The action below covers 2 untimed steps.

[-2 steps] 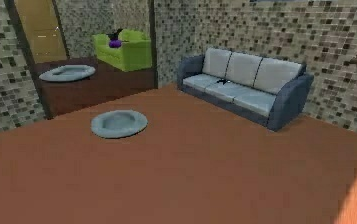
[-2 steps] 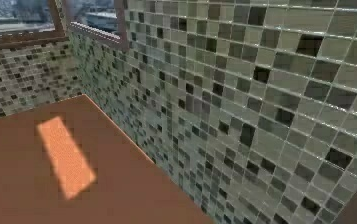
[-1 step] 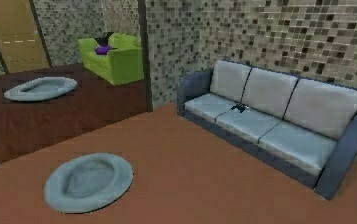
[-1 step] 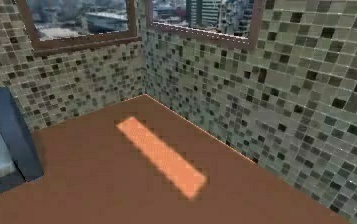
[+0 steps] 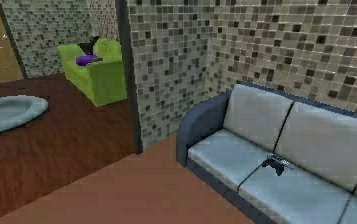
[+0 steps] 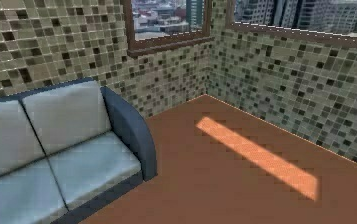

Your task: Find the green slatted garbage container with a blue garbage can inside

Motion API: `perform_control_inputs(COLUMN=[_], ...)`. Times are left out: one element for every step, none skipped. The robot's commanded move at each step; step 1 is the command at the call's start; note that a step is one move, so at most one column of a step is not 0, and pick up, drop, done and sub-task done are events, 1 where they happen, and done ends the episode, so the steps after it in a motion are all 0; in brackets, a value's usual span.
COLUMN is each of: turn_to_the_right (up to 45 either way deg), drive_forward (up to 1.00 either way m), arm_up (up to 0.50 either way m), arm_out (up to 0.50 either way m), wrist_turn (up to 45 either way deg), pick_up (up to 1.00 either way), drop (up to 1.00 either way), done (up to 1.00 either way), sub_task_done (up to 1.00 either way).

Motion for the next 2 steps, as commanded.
perform_control_inputs(turn_to_the_right=[6.0, 0.0], drive_forward=[0.0, 0.6], arm_up=[0.0, 0.0], arm_out=[0.0, 0.0], wrist_turn=[0.0, 0.0], pick_up=[0.0, 0.0], drop=[0.0, 0.0], done=[0.0, 0.0], sub_task_done=[0.0, 0.0])
